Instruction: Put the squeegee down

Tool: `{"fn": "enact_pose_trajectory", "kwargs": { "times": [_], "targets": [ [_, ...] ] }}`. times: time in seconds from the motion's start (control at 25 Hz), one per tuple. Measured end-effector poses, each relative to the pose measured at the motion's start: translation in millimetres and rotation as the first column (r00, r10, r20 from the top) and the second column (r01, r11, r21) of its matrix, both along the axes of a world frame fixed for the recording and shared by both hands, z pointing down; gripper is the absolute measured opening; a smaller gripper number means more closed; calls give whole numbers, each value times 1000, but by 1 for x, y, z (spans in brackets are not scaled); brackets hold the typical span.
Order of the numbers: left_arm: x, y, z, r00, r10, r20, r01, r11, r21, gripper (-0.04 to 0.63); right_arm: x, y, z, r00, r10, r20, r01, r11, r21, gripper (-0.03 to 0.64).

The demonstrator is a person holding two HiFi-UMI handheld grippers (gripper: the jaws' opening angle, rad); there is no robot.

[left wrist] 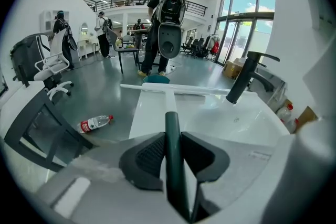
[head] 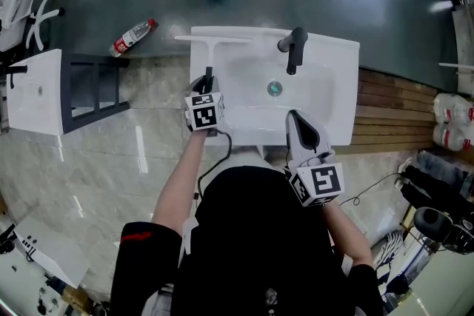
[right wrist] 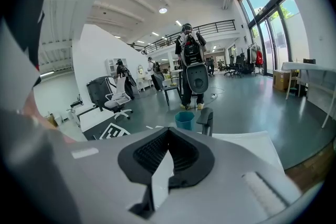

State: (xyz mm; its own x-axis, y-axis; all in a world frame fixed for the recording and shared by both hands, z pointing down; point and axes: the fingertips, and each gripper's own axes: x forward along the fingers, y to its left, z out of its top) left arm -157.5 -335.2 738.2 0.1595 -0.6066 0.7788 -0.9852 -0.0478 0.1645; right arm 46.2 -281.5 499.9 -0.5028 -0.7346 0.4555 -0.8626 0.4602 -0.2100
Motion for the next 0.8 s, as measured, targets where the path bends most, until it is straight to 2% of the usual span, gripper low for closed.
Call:
{"fn": "enact_pose_trajectory", "kwargs": {
  "times": [0.4,0.8],
  "targets": [
    [-1,3,11,999,26,36,-24,998,-51,107,2,4,3,1000,13,0,-13,1000,-5,2],
    [0,6,20,998,40,52,-36,997,-67,109,10,8,3,1000,31,-3,-31,1000,-2,2]
  ]
}}
